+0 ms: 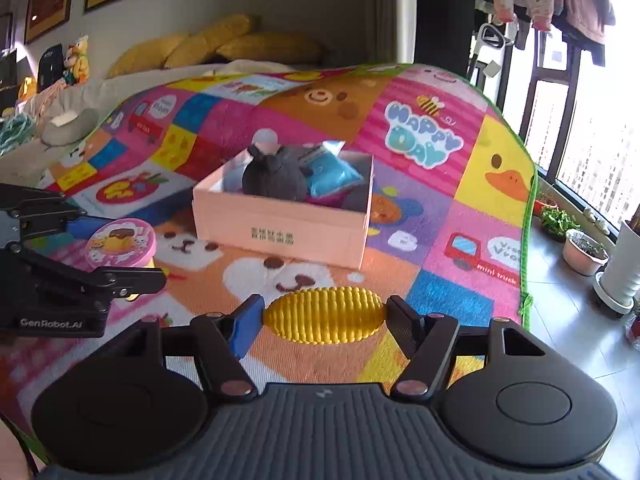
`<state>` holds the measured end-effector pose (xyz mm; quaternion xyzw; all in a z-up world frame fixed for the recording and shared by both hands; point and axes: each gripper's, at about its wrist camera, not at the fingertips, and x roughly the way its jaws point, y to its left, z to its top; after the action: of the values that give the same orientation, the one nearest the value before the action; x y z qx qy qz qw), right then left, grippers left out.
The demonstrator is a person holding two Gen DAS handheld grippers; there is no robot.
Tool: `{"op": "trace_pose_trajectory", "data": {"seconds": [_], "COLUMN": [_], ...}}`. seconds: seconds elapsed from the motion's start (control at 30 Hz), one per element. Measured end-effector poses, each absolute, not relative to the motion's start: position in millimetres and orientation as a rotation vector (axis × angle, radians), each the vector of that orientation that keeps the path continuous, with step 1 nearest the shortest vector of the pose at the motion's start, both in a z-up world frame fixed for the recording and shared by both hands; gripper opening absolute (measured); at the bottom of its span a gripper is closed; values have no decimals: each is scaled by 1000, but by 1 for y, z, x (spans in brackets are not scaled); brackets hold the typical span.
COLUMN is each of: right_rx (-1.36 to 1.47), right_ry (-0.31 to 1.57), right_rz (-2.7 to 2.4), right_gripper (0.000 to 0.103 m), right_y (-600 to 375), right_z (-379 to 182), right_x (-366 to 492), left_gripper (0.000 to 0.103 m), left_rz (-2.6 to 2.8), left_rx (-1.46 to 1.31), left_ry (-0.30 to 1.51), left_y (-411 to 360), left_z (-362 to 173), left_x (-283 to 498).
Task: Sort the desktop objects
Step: 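Drop the jelly cup into the pink box with the left gripper while the right carries the corn toy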
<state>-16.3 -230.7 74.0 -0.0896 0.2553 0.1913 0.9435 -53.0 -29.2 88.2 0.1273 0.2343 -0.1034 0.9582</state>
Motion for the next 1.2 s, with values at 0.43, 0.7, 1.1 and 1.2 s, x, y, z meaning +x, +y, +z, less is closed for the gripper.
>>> {"op": "trace_pose_trajectory", "data": {"seconds": [0.43,0.7,1.1,1.2], "right_rx": [141,222,113,-29], "right_ry": [349,647,711,727], "right_rz": [430,419,495,490], "right_gripper": [67,67,65,36], "right_y": [-242,-216,-161,-116], "right_z": [221,141,112,119], "right_x": [93,198,217,219], "left_gripper": [61,66,96,97], "left_rz": [-194,-173,-13,-33], "left_rx": [114,20,40,109], "left_ry": [216,336,386,442], "left_y": [-7,22,103,101], "left_z": [197,145,80,55], "left_x": [65,169,92,74]}}
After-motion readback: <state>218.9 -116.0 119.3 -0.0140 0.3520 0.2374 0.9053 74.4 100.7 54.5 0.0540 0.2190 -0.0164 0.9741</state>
